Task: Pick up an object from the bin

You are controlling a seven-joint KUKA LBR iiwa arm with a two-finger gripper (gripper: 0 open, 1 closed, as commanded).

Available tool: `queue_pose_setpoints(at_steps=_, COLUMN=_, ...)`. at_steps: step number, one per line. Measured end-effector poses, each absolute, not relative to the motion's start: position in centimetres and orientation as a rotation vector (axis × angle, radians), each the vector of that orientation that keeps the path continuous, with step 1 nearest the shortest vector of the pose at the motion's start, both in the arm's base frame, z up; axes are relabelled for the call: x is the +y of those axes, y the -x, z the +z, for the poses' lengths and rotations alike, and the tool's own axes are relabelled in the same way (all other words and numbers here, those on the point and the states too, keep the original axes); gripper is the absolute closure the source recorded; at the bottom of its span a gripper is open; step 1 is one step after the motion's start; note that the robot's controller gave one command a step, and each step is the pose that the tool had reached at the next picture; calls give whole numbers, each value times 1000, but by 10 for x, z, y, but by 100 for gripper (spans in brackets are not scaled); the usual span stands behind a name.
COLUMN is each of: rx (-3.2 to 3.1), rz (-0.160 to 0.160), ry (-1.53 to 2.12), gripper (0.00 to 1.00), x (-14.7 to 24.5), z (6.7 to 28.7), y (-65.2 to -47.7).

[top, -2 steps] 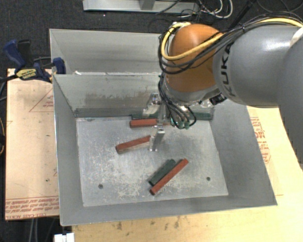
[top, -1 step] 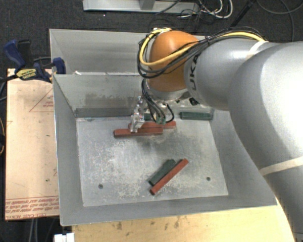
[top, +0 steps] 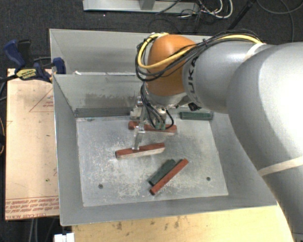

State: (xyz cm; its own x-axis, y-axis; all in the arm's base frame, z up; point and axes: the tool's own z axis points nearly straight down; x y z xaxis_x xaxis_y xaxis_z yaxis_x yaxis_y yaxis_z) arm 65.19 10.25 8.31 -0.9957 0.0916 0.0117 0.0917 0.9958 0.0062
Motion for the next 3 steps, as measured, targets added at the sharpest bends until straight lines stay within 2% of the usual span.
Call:
queue_pose_setpoints(at_steps=1, rx=-3127, rz=-10, ry=144, gripper=0, x=102, z=83, y=-652)
queue_pose_setpoints(at_steps=2, rx=-3164, rz=-22, ry=-55, gripper=100, x=50, z=84, y=-570)
queue_pose_setpoints(at_steps=3, rx=-3164, rz=-22, ry=-55, gripper=100, x=50, z=84, y=-570)
